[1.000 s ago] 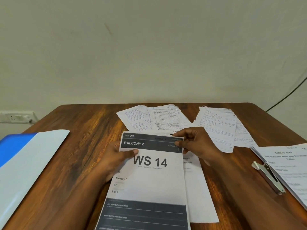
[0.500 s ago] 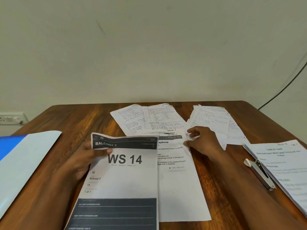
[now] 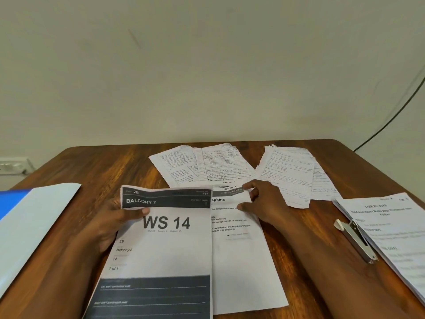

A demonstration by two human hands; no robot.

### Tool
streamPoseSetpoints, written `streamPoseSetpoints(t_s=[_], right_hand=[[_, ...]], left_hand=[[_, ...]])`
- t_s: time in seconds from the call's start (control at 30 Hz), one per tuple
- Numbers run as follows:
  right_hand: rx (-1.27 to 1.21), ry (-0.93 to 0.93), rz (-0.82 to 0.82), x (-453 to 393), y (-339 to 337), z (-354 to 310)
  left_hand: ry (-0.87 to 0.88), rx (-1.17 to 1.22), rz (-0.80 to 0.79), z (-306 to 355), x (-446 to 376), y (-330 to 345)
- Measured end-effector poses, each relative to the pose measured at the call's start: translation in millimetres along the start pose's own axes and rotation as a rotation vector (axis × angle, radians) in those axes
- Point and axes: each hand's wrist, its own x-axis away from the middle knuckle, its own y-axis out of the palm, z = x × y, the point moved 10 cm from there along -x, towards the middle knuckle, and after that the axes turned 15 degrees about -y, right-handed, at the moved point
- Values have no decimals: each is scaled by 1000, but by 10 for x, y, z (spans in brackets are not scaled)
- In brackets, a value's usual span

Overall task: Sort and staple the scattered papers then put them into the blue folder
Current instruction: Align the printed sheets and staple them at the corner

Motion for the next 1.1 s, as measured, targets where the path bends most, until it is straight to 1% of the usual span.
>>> streamPoseSetpoints(t_s=[0.17,0.3,0.37,0.5,0.6,0.8,1.1], right_hand=[[-53,-121,62,73,158,-275],[-115,-159,113,86,196,-356],[-208,-132,163,60,114,-337],[-437,0,249,1,-12,-134],[-535,53,282,-12,-31,-11],[-586,67,289,-34,-26,42],[-586,58,297,-33,-26,37]], left_hand=[[27,-35,-7,19,16,37],[33,-49,-4,22,1,28],[23,-55,0,15,-5,21],[5,-54,-10,-15,-18,9],[-11,-44,-13,-46,-38,-17],[-49,-3,-34,-82,-62,-27],[-41,-20,-14,-54,-41,-6]])
